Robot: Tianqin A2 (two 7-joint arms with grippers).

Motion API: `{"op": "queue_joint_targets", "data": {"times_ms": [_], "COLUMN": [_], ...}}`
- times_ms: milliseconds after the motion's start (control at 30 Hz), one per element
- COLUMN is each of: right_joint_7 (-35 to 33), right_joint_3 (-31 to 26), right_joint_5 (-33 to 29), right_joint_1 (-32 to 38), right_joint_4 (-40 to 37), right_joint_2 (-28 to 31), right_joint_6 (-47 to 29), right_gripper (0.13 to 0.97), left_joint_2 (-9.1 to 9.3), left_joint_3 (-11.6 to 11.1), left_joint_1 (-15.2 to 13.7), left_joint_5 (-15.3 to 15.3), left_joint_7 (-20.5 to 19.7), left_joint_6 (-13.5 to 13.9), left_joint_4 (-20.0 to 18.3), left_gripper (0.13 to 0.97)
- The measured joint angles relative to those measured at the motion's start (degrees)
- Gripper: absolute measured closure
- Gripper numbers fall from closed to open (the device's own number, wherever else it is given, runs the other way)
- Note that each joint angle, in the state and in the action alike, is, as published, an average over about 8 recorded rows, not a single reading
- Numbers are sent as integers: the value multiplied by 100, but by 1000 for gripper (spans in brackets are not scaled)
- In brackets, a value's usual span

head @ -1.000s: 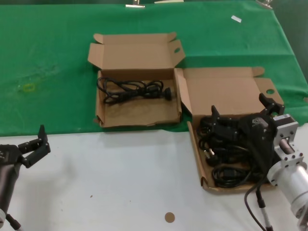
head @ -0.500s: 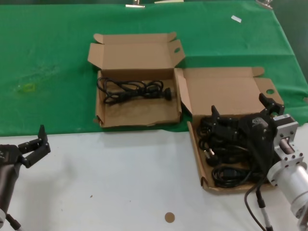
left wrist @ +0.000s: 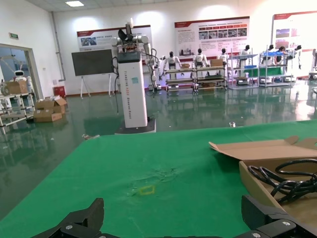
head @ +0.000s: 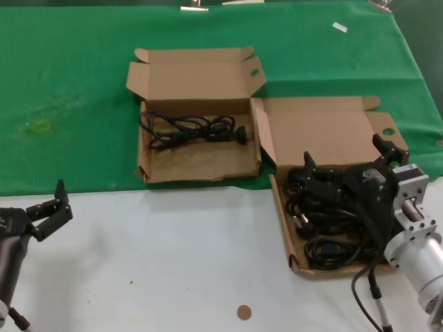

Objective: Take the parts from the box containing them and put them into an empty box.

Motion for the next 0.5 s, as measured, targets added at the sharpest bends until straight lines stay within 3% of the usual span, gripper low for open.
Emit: {"op": "queue_joint_targets", "data": {"times_ms": [500], "right_joint_7": [0], "right_joint_3": [0], "right_joint_5": [0], "right_joint_1": [0], "right_joint_4": [0], "right_joint_2": [0], "right_joint_6": [0], "right_gripper": [129], "left_joint_2": [0], "left_joint_3": [0], "left_joint_1": [0], "left_joint_5": [0], "left_joint_7": [0], "left_joint_6": [0], "left_joint_4": [0], "left_gripper": [132]}}
